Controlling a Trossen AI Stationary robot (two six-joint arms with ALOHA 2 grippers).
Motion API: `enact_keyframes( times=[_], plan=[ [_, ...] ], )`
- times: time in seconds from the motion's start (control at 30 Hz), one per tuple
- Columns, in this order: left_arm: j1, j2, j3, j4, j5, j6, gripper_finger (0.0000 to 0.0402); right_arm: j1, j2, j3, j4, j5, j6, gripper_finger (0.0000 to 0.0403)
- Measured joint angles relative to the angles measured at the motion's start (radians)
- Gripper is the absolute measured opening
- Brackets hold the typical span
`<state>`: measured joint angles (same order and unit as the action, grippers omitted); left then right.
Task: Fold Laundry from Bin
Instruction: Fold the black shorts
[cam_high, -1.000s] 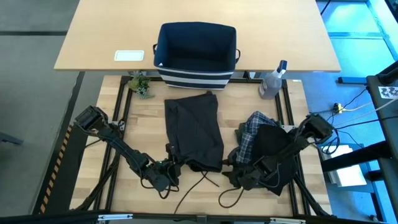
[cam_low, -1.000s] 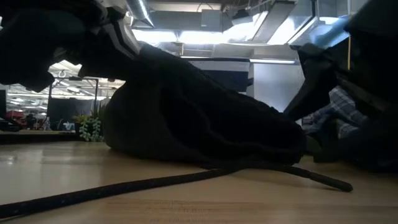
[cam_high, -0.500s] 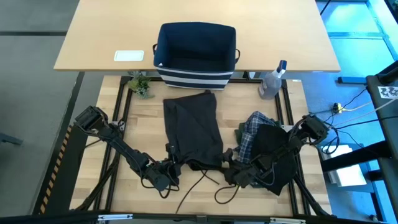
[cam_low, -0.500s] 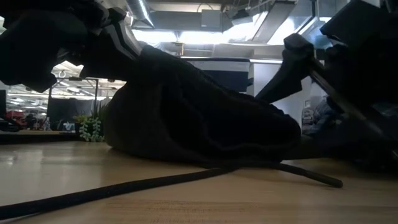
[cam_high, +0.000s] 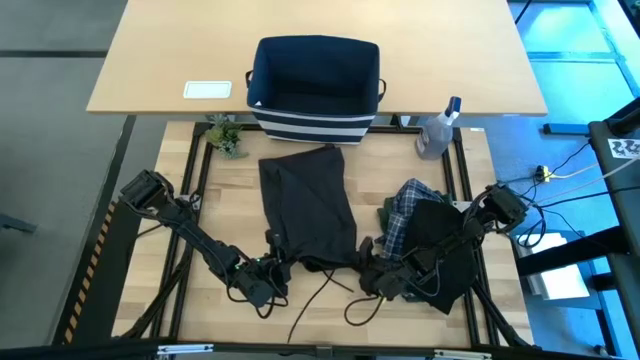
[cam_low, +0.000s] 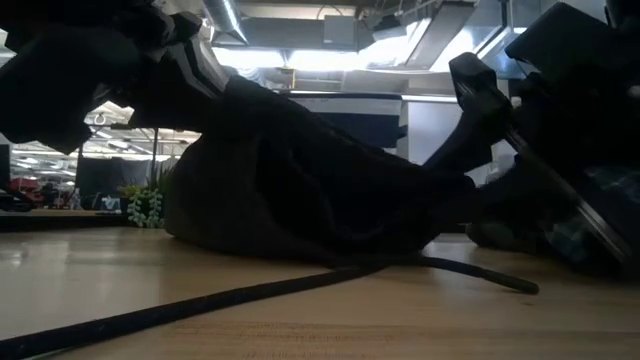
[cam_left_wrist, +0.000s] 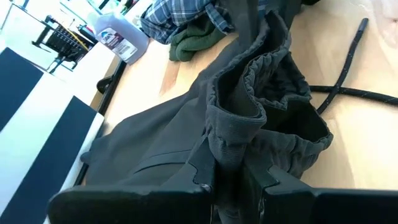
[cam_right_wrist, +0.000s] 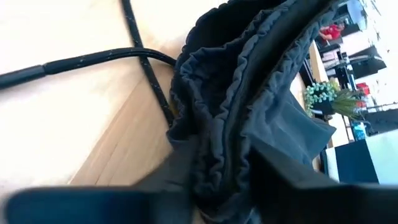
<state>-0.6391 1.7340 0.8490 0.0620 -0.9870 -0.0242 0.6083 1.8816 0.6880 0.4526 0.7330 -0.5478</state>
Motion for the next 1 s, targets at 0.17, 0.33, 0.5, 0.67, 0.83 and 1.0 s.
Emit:
enact_keyframes(
  times=[0.17,0.33,0.5,0.67,0.83,1.0],
  plan=[
    [-0.019,-0.029,-0.001,-0.022,-0.017,-0.004,0.0024,0.013,-0.020,-0.001,0.000,0.060,0.067,0.0024],
    [-0.054,-0.114,-0.001,-0.056,-0.020,-0.050,0.0024,0.046,-0.096,-0.004,0.013,0.139,0.103,0.0027],
    [-0.100,-0.185,0.000,-0.054,0.057,-0.104,0.0023,0.075,-0.202,-0.003,0.016,0.105,0.261,0.0022],
    [-0.163,-0.229,0.000,-0.051,0.077,-0.175,0.0023,0.085,-0.296,-0.002,0.021,0.004,0.392,0.0022],
    [-0.222,-0.245,0.000,-0.046,0.042,-0.261,0.0023,0.084,-0.353,0.011,0.022,-0.037,0.439,0.0022],
    [-0.283,-0.245,0.001,-0.068,-0.134,-0.416,0.0023,0.073,-0.357,0.090,-0.006,0.010,0.387,0.0022]
  ],
)
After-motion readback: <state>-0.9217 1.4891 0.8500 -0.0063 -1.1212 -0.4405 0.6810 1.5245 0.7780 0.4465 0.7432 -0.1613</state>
